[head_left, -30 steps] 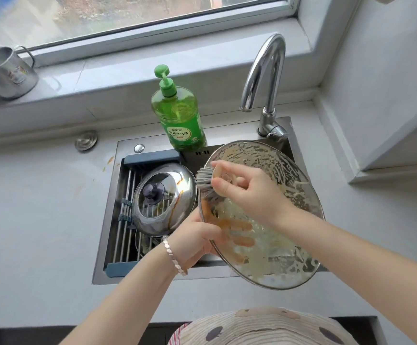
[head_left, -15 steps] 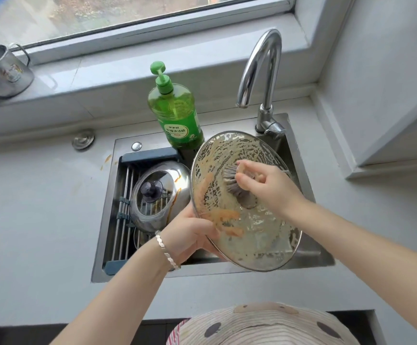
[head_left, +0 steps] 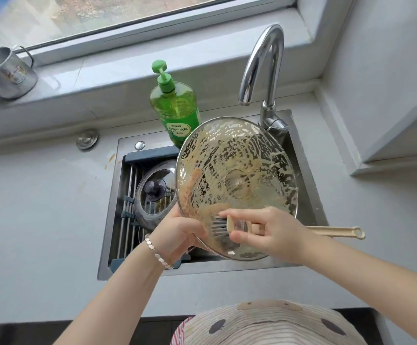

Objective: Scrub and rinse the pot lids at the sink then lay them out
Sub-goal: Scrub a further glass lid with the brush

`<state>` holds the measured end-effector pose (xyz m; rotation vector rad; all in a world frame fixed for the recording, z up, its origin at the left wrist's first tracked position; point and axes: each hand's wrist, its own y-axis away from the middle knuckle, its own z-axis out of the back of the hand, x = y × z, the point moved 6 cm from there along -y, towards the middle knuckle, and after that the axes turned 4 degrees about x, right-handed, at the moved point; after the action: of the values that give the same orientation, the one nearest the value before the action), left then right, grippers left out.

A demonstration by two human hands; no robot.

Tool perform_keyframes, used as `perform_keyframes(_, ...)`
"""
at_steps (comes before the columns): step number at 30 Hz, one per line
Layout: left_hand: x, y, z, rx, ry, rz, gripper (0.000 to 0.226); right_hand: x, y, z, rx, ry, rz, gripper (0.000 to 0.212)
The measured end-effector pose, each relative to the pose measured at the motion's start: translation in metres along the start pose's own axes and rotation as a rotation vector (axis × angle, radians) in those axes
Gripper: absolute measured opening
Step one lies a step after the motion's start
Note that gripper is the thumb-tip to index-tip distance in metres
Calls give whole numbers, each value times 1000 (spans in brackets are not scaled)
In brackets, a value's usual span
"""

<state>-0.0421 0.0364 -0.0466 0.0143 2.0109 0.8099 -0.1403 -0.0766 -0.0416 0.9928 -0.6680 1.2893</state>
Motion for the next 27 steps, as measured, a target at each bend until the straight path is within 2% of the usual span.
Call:
perform_keyframes(4,-2,-1,-3,1,-26,-10,92,-31,-13,33,-217,49,-188,31)
perform_keyframes(6,-2,-4,-6,-12,-18,-31,93,-9,-16,22,-174,1,-76,32)
perform_keyframes(8,-3,-4,-3,-36,-1,-50,95,8,-3,-1,-46,-20,56,33)
perform_keyframes(9,-3,-3,-1,-44,14,-62,97,7,5,-5,8,-4,65,32)
perform_keyframes(10,-4,-1,1,-42,29,-77,99,-3,9,-3,27,38,46,31)
perform_keyframes(12,-6,1,-1,-20,38,-99,100,-28,5,16,-45,112,-58,28)
perform_keyframes(14,-5,-2,-2,-12,37,-92,100,-42,-2,29,-150,96,-157,29)
perform_keyframes(15,-4,-4,-2,-22,40,-83,100,-36,-5,28,-155,80,-140,31)
perform_keyframes(18,-2,-3,6,-48,32,-61,91,-15,4,-3,58,125,23,34)
perform_keyframes(20,0,3,11,-44,28,-55,89,-30,14,2,118,210,-42,33)
perform_keyframes(23,-2,5,8,-12,27,-66,90,-66,7,38,-34,234,-260,36)
perform_keyframes(24,-3,4,6,-17,28,-71,86,-67,2,42,-87,198,-279,34)
perform_keyframes(25,-3,2,4,-32,30,-75,81,-59,-2,39,-109,156,-256,33)
perform_keyframes(27,-3,0,5,-72,38,-74,73,-41,-2,19,-34,96,-135,34)
